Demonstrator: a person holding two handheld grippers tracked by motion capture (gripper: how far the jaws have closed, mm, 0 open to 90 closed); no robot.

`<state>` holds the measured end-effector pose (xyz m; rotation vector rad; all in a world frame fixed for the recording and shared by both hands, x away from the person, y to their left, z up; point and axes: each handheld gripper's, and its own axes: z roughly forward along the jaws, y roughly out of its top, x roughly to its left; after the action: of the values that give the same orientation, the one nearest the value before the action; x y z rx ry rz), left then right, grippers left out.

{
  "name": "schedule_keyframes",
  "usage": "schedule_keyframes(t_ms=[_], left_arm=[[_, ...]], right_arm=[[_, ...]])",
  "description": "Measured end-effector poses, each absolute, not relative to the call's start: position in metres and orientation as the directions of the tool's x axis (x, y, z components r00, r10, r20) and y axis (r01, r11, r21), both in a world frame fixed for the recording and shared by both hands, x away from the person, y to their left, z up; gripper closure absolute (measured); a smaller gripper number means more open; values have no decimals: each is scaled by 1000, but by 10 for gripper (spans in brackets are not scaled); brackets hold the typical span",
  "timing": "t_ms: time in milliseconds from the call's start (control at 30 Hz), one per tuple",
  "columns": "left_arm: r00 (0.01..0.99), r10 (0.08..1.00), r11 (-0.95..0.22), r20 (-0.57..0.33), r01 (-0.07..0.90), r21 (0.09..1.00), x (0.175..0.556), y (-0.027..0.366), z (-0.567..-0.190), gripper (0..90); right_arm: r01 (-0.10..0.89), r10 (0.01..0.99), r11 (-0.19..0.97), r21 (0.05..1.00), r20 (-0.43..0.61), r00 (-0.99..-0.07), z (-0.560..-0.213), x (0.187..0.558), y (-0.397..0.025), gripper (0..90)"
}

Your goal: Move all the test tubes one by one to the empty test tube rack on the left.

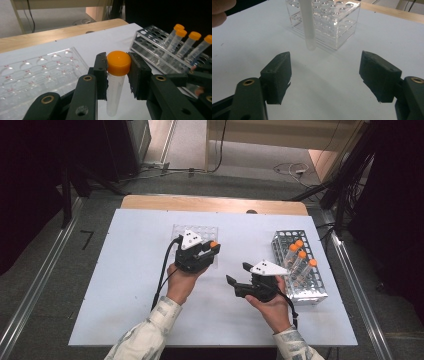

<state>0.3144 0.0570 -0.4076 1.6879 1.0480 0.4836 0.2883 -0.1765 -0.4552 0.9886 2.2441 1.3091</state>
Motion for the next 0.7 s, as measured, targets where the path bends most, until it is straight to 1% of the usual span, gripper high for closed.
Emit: schedule_keyframes(t_ms=[267,567,700], left_arm=[[478,857,-30,-193,420,907,336,71,-403,701],[454,866,0,-208,418,909,346,79,-396,701],[445,874,-6,-195,411,912,353,79,-388,701]], right_arm=[[397,723,327,857,43,-689,-456,289,-177,250],[400,727,322,858,46,-685,-456,289,-180,253],[398,727,320,860,47,-685,-456,289,-180,255]])
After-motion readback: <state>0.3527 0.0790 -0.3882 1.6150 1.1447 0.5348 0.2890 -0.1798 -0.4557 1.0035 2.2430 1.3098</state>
